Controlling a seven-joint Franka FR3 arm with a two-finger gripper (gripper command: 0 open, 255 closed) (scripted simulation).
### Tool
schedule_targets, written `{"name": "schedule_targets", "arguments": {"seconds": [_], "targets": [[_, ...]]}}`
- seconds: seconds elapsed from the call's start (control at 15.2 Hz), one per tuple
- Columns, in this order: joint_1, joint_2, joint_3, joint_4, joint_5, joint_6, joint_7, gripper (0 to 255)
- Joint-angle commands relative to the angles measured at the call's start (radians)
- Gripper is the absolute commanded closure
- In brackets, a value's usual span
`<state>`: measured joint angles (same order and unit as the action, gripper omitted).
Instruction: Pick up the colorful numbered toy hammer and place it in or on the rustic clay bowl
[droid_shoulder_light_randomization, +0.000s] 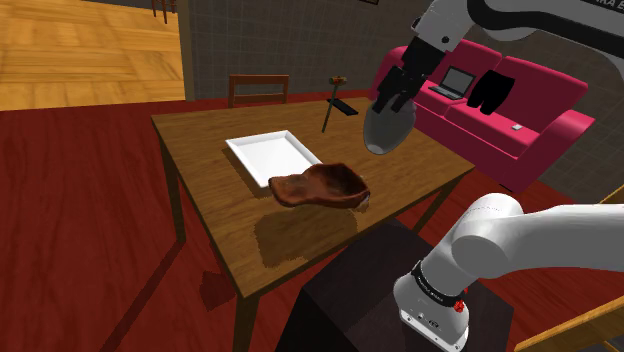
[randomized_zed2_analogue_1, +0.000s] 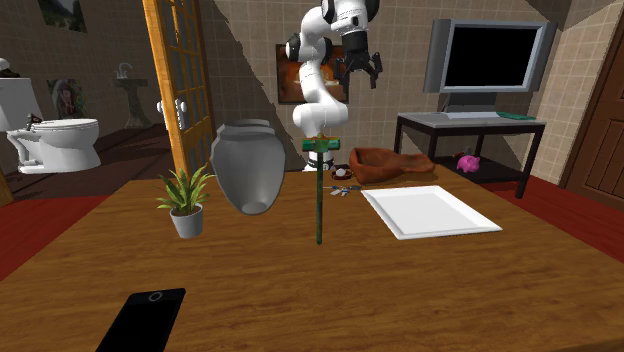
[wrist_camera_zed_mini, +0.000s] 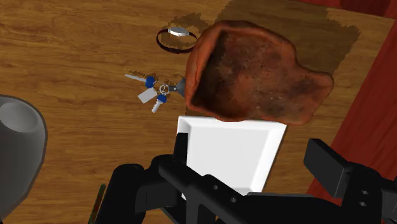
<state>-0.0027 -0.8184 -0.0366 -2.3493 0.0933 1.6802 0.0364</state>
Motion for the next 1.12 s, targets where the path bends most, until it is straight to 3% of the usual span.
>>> {"name": "schedule_targets", "arguments": {"seconds": [0.0,0.53,1.06], "targets": [[0.000,0.000,0.000,0.000,0.000,0.000,0.000,0],[-0.049,0.245,-0.058,0.102,0.031,0.197,0.049,0],[-0.083,0.491,-0.128,0.257,0.093,0.335,0.082,0]]}}
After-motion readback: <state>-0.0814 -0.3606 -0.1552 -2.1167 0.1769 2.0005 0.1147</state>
